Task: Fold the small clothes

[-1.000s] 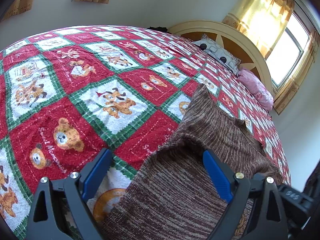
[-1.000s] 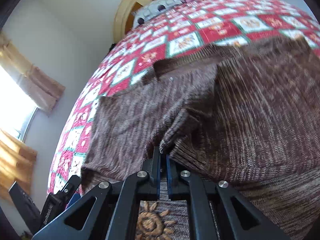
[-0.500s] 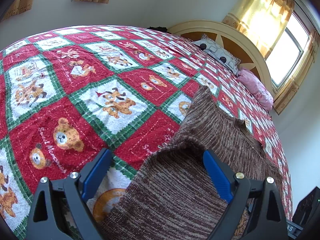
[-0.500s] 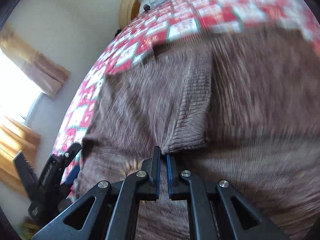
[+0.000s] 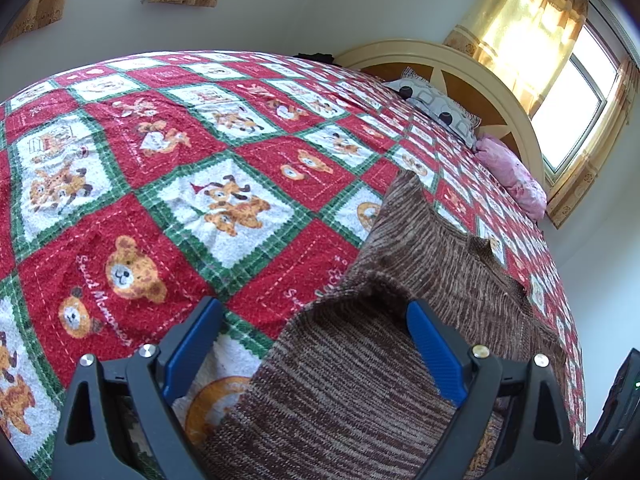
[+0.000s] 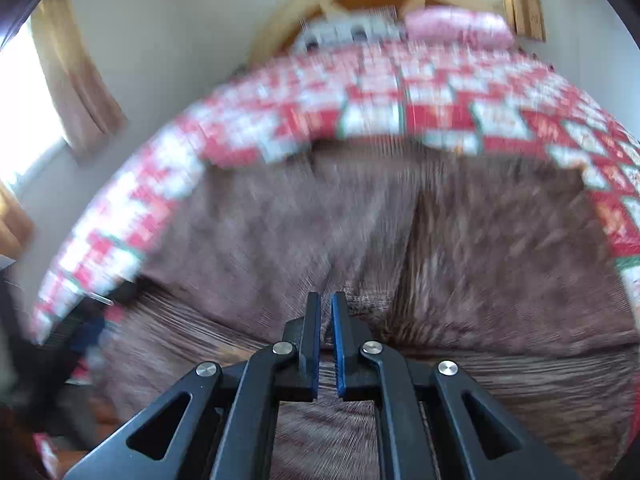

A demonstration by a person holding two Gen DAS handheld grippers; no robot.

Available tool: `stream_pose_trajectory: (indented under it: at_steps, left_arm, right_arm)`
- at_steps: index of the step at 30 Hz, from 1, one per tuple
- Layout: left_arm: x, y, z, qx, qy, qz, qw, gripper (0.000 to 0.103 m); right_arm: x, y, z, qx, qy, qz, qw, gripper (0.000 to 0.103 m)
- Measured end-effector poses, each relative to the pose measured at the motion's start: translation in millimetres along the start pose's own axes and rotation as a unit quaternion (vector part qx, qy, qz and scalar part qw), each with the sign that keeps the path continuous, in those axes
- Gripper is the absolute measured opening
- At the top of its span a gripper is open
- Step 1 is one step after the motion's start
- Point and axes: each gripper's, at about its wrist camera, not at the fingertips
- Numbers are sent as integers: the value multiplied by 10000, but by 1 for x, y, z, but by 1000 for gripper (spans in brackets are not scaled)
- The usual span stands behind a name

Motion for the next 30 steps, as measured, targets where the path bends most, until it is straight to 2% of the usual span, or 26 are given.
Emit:
stream_pose_trajectory:
  at_steps: [3,5,8,9,11,13,16,20,22,24,27,29,30]
  left_arm:
    - [1,-1,0,-26,-29,28,10000,100]
    - [2,-2,0,-57,-65,83,9999,102]
    - [-2,-2,-1,-69,0,225,9997,103]
    - [-4,-1,-2,-75,28,285,9996,103]
    - [-5,0,-2,-110,9,377,9992,103]
    - [-3,2,-2,-176,-121,424,9989,103]
    - [4,10,2,-368,-651,427,9963,103]
    - [6,42,10,-657,-1481,752,9839,103]
    - [-1,69,10,-589,-1820,942,9770,103]
    - [-12,102,6,-433,-2082,1139,9705,103]
    - [-29,146,1,-322,-2365,1468,9599,103]
    - [-40,168,3,-353,-2548,1599,9530,103]
    - [-46,177,6,-436,-2656,1643,9490,103]
  right_arm:
    - [13,6,-7,-166,-333,-215,9991,6]
    - [25,26,-8,-21,-610,-354,9975,6]
    - [41,87,-7,642,-594,-415,9953,6]
    - [50,121,-5,962,-555,-365,9931,6]
    - [64,168,0,1327,-532,-235,9894,6]
    - [84,224,8,1699,-533,-9,9840,6]
    - [113,305,26,2180,-610,526,9726,6]
    - [143,397,54,2446,-671,945,9627,6]
    - [148,442,70,2648,-616,1190,9549,6]
    - [151,483,83,3002,-654,1356,9419,6]
    - [154,533,103,3433,-823,1149,9285,6]
    - [154,554,118,3569,-866,809,9266,7]
    - [153,557,123,3530,-863,659,9293,17]
Point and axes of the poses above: each gripper's, at about its wrist camera, not at the fingertips, and y roughly against the way its jaws point, x to its right, z to its underside, and after that the axes turned 7 degrees about x, right-handed
